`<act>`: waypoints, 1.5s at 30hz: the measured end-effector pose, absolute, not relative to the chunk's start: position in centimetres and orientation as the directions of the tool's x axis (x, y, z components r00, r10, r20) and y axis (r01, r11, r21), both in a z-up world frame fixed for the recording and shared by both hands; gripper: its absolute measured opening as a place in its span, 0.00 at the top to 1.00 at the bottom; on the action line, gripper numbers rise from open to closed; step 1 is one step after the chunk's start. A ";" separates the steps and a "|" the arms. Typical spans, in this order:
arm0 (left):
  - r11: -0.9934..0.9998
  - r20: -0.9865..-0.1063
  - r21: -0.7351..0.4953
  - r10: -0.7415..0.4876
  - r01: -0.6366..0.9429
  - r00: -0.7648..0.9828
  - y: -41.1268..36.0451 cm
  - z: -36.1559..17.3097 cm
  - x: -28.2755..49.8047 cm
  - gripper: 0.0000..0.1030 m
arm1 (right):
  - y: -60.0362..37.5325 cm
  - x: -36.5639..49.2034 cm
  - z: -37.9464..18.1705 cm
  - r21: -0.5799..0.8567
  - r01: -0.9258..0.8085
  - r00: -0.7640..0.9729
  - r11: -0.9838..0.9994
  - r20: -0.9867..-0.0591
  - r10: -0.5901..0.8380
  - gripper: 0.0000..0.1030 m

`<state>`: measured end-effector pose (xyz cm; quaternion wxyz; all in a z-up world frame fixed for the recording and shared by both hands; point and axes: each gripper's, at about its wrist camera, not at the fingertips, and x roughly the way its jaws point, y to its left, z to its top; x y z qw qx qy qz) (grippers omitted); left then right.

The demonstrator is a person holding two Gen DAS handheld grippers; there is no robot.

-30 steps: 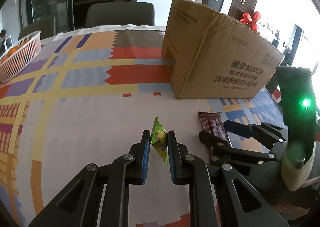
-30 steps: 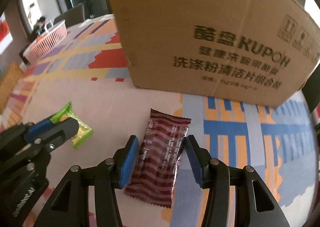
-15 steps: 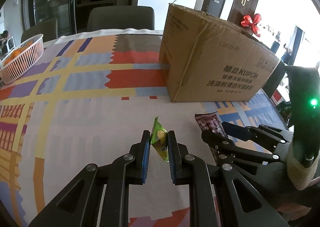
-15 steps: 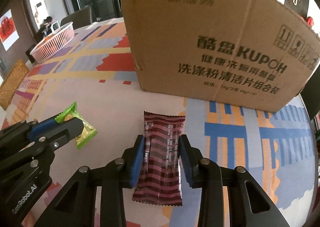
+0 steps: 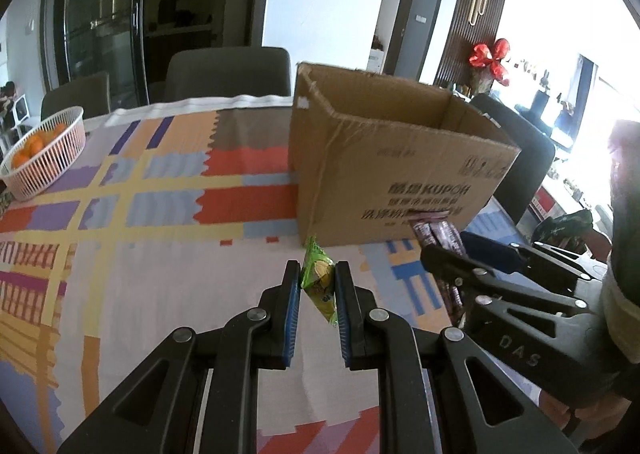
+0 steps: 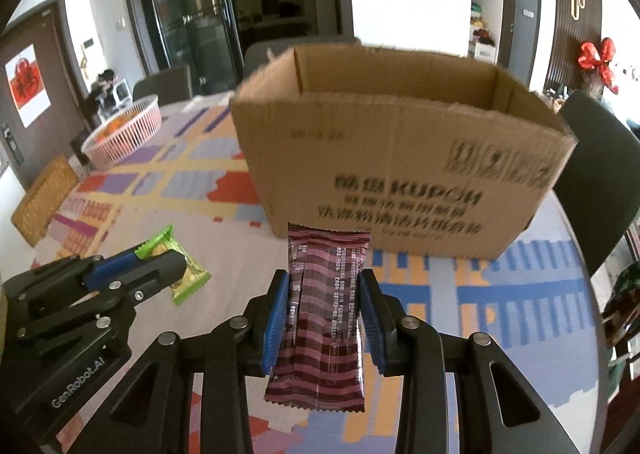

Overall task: Organize snacks
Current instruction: 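Carry green candy and striped bar into the box and open both tools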

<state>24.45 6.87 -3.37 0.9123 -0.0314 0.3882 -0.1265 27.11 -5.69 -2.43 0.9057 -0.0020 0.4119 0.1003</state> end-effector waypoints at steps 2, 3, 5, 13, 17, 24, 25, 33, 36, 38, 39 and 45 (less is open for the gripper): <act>0.964 -0.693 -0.165 -0.265 0.209 0.671 6.5 -2.5 24.5 0.82 | -6.5 26.8 -1.5 0.087 -0.180 0.655 0.980 -0.732 0.185 0.65; 0.963 -0.690 -0.168 -0.266 0.209 0.673 6.3 -2.2 24.6 0.82 | -6.9 26.7 -1.0 0.091 -0.178 0.664 0.980 -0.724 0.187 0.65; 0.964 -0.679 -0.168 -0.266 0.208 0.685 5.8 -1.2 24.7 0.82 | -7.6 26.5 0.1 0.094 -0.173 0.683 0.980 -0.706 0.188 0.65; 0.963 -0.629 -0.141 -0.266 0.229 0.731 3.6 2.5 25.3 0.82 | -9.7 26.3 3.5 0.099 -0.161 0.745 0.982 -0.641 0.187 0.65; 0.961 -0.606 -0.135 -0.273 0.241 0.747 2.6 4.2 25.7 0.82 | -10.8 26.6 5.5 0.103 -0.159 0.774 0.982 -0.604 0.189 0.65; 0.958 -0.586 -0.134 -0.282 0.252 0.760 1.5 6.6 27.5 0.82 | -12.3 28.3 8.2 0.091 -0.167 0.793 0.982 -0.580 0.189 0.65; 0.958 -0.586 -0.133 -0.281 0.252 0.760 1.3 6.9 28.0 0.82 | -12.4 28.6 8.4 0.091 -0.168 0.791 0.982 -0.581 0.189 0.65; 0.959 -0.605 -0.113 -0.273 0.258 0.748 0.2 8.0 31.0 0.82 | -13.6 31.3 9.6 0.087 -0.173 0.777 0.981 -0.601 0.190 0.65; 0.960 -0.623 -0.115 -0.271 0.257 0.734 -0.1 8.1 32.4 0.82 | -13.7 32.6 10.0 0.073 -0.174 0.771 0.982 -0.610 0.182 0.65; 0.961 -0.637 -0.119 -0.266 0.250 0.724 -0.2 8.1 33.4 0.82 | -13.8 33.2 10.2 0.066 -0.174 0.770 0.983 -0.613 0.177 0.65; 0.961 -0.644 -0.123 -0.268 0.249 0.717 -0.2 8.1 33.9 0.82 | -13.8 33.6 10.3 0.061 -0.177 0.768 0.982 -0.616 0.177 0.65; 0.963 -0.677 -0.143 -0.264 0.230 0.687 -0.1 7.6 36.4 0.82 | -14.0 36.2 10.3 0.041 -0.182 0.746 0.982 -0.645 0.165 0.65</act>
